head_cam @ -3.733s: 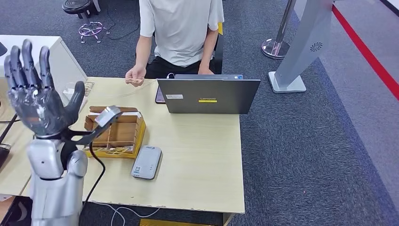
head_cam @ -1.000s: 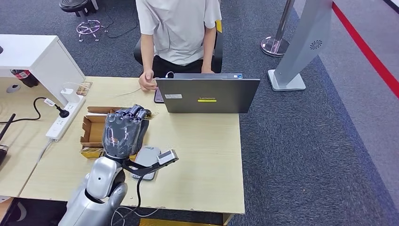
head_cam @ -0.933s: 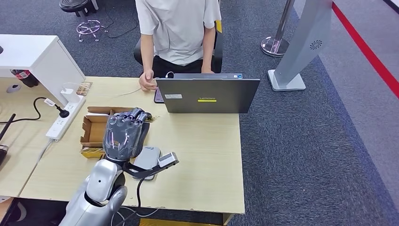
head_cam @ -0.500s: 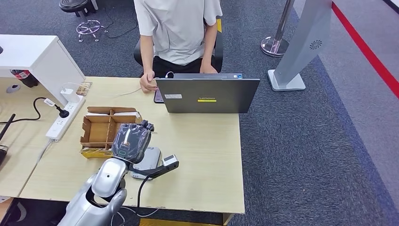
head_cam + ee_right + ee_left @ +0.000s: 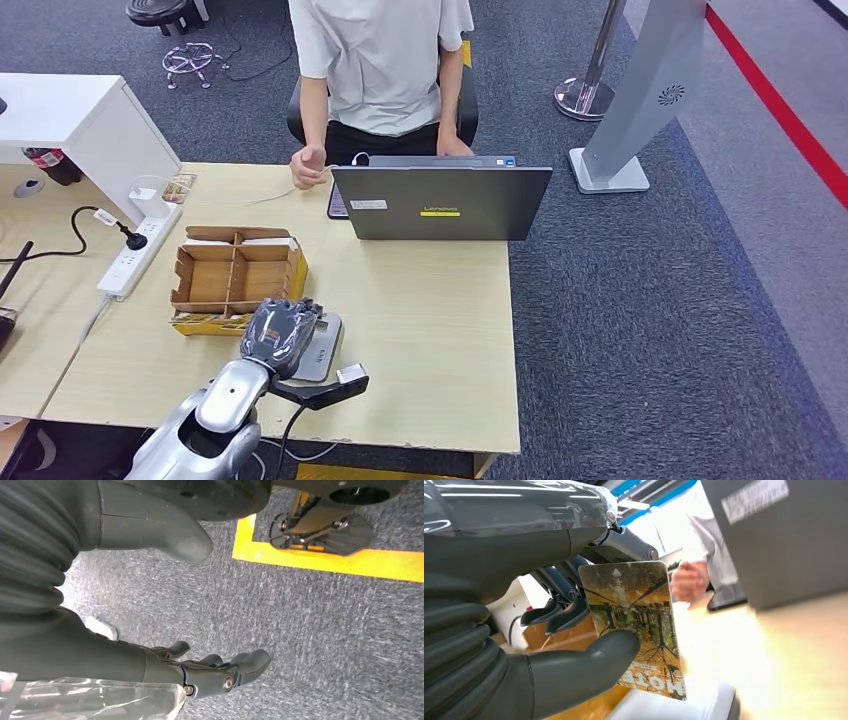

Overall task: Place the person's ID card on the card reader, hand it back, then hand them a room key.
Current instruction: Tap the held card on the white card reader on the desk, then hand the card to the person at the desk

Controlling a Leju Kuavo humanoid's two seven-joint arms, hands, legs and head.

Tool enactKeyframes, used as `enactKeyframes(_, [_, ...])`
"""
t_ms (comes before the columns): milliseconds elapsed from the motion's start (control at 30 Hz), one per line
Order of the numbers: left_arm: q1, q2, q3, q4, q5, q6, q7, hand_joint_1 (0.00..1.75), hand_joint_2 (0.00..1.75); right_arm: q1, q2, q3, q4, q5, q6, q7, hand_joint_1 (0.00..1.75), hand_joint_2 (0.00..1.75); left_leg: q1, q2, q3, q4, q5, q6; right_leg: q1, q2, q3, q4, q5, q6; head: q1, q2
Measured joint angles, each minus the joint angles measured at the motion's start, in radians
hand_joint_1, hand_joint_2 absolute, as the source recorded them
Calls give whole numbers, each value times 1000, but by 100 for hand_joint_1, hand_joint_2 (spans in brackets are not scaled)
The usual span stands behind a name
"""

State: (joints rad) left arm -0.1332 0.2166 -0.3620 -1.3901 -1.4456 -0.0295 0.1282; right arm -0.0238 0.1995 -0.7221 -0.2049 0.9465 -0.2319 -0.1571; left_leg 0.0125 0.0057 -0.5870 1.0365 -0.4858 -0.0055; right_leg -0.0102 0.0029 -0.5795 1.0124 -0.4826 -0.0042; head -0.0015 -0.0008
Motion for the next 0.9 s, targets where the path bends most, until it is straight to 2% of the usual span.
enactKeyframes(333, [4,21,0,26,6,-40,14,175,175,-1,0,1,0,20,4,11,0,175,0,-1,1,0,0,0,0,-1,1,0,0,0,0,0])
enactKeyframes(700, [-4,22,0,40,18,-30,14,175,175,-2,0,1,0,26,5,11,0,175,0,-1,1,0,1,0,0,-1,1,0,0,0,0,0])
enactKeyframes(767, [-5,17,0,40,18,17,14,175,175,-1,1,1,0,27,2,7,0,175,0,-1,1,0,1,0,0,-1,1,0,0,0,0,0])
enactKeyframes(900, [-8,-6,1,11,-12,222,10,175,175,-1,5,1,0,34,-15,-7,0,175,0,-1,1,0,1,0,0,-1,1,0,0,0,0,0])
